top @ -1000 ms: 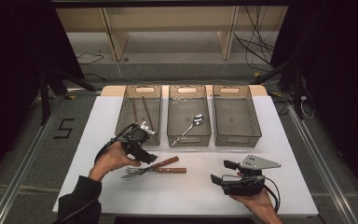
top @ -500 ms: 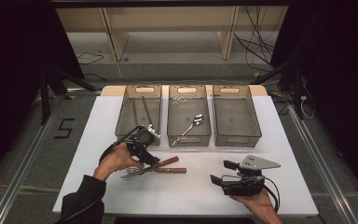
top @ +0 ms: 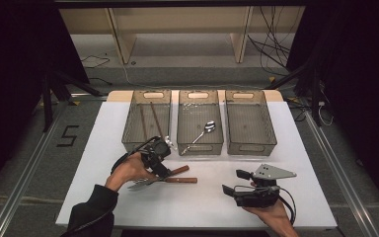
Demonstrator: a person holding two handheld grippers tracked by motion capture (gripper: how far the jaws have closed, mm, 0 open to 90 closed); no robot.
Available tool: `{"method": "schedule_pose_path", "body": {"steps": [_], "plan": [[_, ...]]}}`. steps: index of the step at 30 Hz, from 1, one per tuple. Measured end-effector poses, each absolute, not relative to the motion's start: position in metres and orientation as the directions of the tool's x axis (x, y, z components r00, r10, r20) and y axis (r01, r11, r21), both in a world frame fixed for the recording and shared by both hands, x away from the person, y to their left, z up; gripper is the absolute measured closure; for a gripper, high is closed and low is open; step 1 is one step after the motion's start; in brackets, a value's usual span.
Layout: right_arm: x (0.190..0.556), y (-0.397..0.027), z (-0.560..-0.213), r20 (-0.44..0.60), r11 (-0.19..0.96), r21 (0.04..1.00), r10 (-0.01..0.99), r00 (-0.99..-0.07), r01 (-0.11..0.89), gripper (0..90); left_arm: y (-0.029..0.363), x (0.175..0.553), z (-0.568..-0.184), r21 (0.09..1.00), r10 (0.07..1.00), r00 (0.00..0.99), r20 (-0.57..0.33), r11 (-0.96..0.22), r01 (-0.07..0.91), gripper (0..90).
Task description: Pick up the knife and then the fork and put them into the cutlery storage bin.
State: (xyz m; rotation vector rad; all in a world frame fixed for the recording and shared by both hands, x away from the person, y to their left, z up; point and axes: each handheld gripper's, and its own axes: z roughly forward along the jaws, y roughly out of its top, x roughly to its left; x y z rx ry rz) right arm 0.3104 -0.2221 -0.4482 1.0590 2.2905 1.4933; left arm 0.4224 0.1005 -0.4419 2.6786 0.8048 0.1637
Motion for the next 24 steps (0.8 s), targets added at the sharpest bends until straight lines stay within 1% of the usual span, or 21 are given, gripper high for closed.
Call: {"method": "schedule_pose_path", "body": {"steps": [4, 5, 11, 20, 22, 24], "plan": [[0.310, -0.221, -0.448, 0.201, 0.232, 0.860, 0.663, -0.721, 0.453, 23.0, 0.098, 0.423, -0.448, 0.343, 0.553, 0.833, 0.005, -0.784, 0.518, 42.8], [0.310, -0.221, -0.448, 0.201, 0.232, 0.861, 0.663, -0.721, 0.453, 23.0, 0.097, 0.424, -0.449, 0.341, 0.549, 0.836, 0.009, -0.787, 0.513, 45.3], [0.310, -0.222, -0.448, 0.201, 0.231, 0.861, 0.664, -0.720, 0.453, 23.1, 0.093, 0.426, -0.453, 0.331, 0.537, 0.843, -0.003, -0.795, 0.508, 53.5], [0.310, -0.222, -0.448, 0.200, 0.234, 0.860, 0.663, -0.721, 0.453, 23.1, 0.089, 0.427, -0.460, 0.326, 0.530, 0.848, -0.003, -0.801, 0.502, 62.3], [0.310, -0.222, -0.448, 0.200, 0.234, 0.859, 0.663, -0.721, 0.454, 23.1, 0.088, 0.428, -0.463, 0.305, 0.523, 0.852, 0.003, -0.812, 0.497, 64.0], [0.310, -0.222, -0.448, 0.199, 0.234, 0.860, 0.663, -0.722, 0.453, 23.1, 0.089, 0.428, -0.463, 0.312, 0.525, 0.851, -0.004, -0.808, 0.500, 64.4]]}}
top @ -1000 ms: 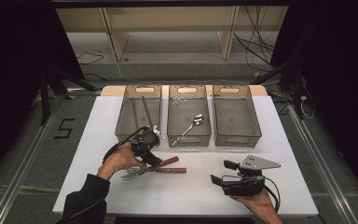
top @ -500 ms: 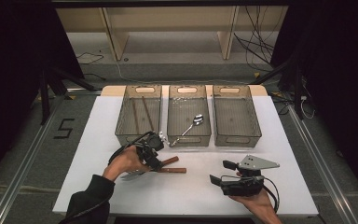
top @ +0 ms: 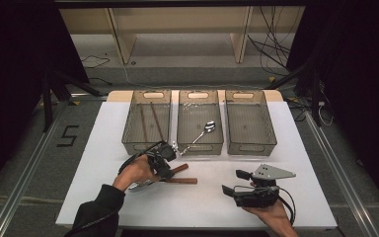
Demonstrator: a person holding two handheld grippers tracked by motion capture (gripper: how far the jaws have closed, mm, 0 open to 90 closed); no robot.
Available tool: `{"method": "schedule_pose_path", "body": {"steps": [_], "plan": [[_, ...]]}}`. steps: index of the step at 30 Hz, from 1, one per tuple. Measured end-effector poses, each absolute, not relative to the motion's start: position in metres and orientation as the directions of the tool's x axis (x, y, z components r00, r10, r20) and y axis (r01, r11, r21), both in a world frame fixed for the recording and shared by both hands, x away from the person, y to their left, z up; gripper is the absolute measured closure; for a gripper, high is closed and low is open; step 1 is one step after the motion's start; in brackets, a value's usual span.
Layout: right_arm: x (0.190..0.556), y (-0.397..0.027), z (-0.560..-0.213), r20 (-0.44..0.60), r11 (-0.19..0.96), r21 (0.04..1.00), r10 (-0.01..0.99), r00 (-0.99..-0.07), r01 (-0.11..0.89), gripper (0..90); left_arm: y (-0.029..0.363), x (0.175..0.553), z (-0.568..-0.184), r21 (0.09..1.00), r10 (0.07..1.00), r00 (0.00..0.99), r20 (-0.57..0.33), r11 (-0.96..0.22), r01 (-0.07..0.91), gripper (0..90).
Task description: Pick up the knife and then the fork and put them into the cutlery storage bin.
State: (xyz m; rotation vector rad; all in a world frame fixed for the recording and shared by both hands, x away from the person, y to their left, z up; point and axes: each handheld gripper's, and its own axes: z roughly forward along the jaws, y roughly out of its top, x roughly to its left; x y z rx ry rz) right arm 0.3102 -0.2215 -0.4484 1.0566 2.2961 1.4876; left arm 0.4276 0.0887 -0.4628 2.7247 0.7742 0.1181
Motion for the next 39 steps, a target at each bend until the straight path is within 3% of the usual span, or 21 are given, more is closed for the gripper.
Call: {"method": "schedule_pose_path", "body": {"steps": [9, 39], "plan": [[0.3103, -0.2213, -0.4485, 0.200, 0.235, 0.859, 0.664, -0.721, 0.455, 23.2, 0.0878, 0.4262, -0.4623, 0.301, 0.495, 0.869, -0.005, -0.828, 0.474, 73.3], [0.3098, -0.2213, -0.4479, 0.200, 0.232, 0.861, 0.664, -0.720, 0.453, 23.3, 0.0907, 0.4235, -0.4594, 0.343, 0.466, 0.884, 0.022, -0.834, 0.431, 75.8]]}}
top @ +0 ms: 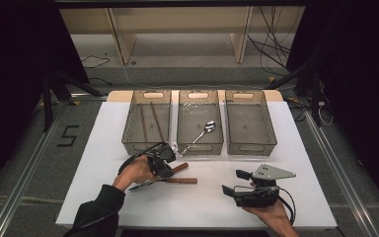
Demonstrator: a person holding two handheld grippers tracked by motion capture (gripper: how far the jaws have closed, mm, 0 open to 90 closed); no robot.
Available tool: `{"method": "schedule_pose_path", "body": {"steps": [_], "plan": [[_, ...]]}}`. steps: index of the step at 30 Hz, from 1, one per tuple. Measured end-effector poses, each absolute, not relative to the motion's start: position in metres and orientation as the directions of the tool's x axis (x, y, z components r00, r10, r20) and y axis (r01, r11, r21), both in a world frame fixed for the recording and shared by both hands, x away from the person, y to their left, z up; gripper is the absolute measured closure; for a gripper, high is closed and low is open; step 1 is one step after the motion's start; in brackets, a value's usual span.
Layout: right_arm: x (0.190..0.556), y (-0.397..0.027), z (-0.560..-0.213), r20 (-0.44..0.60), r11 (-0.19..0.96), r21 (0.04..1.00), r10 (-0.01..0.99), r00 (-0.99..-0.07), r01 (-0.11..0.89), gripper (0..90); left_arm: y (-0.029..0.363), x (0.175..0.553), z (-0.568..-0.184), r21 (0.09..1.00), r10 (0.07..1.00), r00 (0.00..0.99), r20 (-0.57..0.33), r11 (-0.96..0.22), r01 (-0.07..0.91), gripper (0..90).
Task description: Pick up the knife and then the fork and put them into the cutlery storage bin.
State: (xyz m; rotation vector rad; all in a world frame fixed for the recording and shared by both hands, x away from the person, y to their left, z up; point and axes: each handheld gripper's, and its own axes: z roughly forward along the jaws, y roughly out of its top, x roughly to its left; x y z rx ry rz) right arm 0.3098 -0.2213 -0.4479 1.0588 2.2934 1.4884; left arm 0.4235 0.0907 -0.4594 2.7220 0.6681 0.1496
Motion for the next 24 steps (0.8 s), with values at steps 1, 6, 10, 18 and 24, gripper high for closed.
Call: {"method": "schedule_pose_path", "body": {"steps": [1, 6, 10, 18, 24], "plan": [[0.310, -0.221, -0.448, 0.200, 0.232, 0.861, 0.664, -0.720, 0.453, 23.3, 0.091, 0.423, -0.458, 0.348, 0.465, 0.885, 0.022, -0.834, 0.429, 75.8], [0.310, -0.221, -0.448, 0.200, 0.233, 0.860, 0.664, -0.721, 0.453, 23.3, 0.094, 0.423, -0.453, 0.379, 0.469, 0.883, 0.020, -0.821, 0.427, 76.0], [0.310, -0.221, -0.448, 0.200, 0.233, 0.860, 0.664, -0.721, 0.453, 23.2, 0.095, 0.423, -0.451, 0.386, 0.469, 0.883, 0.018, -0.818, 0.426, 76.1], [0.310, -0.221, -0.448, 0.200, 0.232, 0.861, 0.665, -0.720, 0.453, 23.3, 0.098, 0.421, -0.441, 0.405, 0.472, 0.881, 0.018, -0.809, 0.425, 76.1], [0.310, -0.221, -0.448, 0.201, 0.230, 0.861, 0.666, -0.718, 0.454, 23.3, 0.099, 0.420, -0.435, 0.420, 0.479, 0.878, 0.014, -0.799, 0.430, 76.1]]}}
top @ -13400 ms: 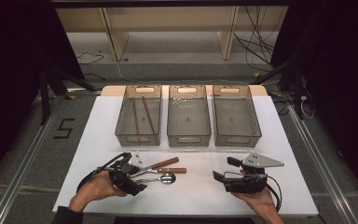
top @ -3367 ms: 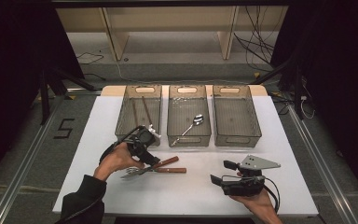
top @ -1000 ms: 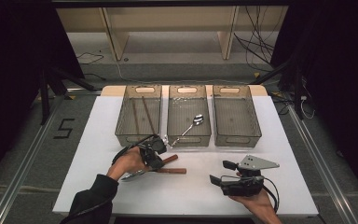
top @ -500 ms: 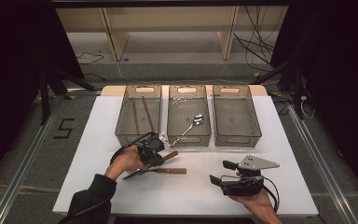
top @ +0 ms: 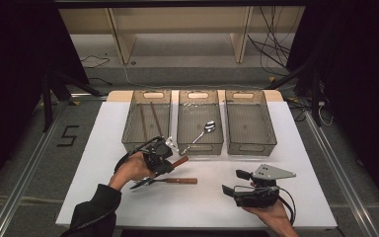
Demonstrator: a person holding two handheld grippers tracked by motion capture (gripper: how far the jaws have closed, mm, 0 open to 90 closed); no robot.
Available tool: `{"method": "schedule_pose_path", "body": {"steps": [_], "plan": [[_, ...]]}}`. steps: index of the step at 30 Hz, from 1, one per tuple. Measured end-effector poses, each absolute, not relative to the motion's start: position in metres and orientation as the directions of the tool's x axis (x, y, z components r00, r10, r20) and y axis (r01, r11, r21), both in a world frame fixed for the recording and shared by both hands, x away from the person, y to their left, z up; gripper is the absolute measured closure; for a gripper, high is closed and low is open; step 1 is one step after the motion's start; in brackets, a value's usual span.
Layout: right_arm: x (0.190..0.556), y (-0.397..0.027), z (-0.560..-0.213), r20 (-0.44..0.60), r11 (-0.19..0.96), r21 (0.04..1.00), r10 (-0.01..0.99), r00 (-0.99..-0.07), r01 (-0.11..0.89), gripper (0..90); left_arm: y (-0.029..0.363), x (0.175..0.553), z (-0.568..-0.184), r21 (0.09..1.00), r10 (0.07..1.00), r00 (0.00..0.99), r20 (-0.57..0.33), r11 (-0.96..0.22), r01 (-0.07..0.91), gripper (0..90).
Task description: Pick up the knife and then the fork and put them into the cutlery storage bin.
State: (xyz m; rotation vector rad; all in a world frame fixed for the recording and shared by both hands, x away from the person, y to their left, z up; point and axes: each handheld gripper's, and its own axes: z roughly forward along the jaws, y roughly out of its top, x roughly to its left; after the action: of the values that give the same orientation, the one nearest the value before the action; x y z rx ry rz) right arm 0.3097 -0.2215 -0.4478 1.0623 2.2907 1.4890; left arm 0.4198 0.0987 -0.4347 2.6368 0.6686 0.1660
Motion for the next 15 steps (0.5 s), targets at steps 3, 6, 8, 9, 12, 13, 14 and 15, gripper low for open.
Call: {"method": "schedule_pose_path", "body": {"steps": [3, 6, 8, 9, 12, 13, 14, 15], "plan": [[0.310, -0.222, -0.448, 0.199, 0.230, 0.862, 0.666, -0.719, 0.452, 23.3, 0.098, 0.419, -0.430, 0.431, 0.478, 0.879, 0.006, -0.794, 0.428, 76.1], [0.310, -0.222, -0.448, 0.199, 0.229, 0.863, 0.666, -0.719, 0.451, 23.3, 0.097, 0.417, -0.422, 0.461, 0.481, 0.877, 0.000, -0.778, 0.427, 76.1], [0.310, -0.222, -0.448, 0.198, 0.229, 0.863, 0.667, -0.719, 0.450, 23.3, 0.096, 0.417, -0.417, 0.481, 0.484, 0.875, -0.001, -0.767, 0.424, 76.1], [0.310, -0.222, -0.448, 0.198, 0.229, 0.863, 0.667, -0.719, 0.450, 23.2, 0.095, 0.417, -0.414, 0.493, 0.489, 0.873, 0.002, -0.760, 0.424, 76.1], [0.310, -0.222, -0.448, 0.199, 0.227, 0.863, 0.667, -0.717, 0.451, 23.2, 0.090, 0.420, -0.406, 0.527, 0.495, 0.869, -0.010, -0.736, 0.425, 76.1], [0.310, -0.222, -0.447, 0.199, 0.226, 0.864, 0.668, -0.717, 0.450, 23.2, 0.087, 0.421, -0.404, 0.533, 0.493, 0.870, -0.012, -0.733, 0.423, 76.1], [0.310, -0.222, -0.447, 0.201, 0.225, 0.863, 0.668, -0.717, 0.452, 23.3, 0.085, 0.422, -0.402, 0.539, 0.491, 0.871, -0.013, -0.731, 0.420, 76.1], [0.310, -0.222, -0.447, 0.201, 0.225, 0.863, 0.668, -0.717, 0.452, 23.2, 0.082, 0.423, -0.400, 0.545, 0.489, 0.872, -0.019, -0.726, 0.419, 76.1]]}}
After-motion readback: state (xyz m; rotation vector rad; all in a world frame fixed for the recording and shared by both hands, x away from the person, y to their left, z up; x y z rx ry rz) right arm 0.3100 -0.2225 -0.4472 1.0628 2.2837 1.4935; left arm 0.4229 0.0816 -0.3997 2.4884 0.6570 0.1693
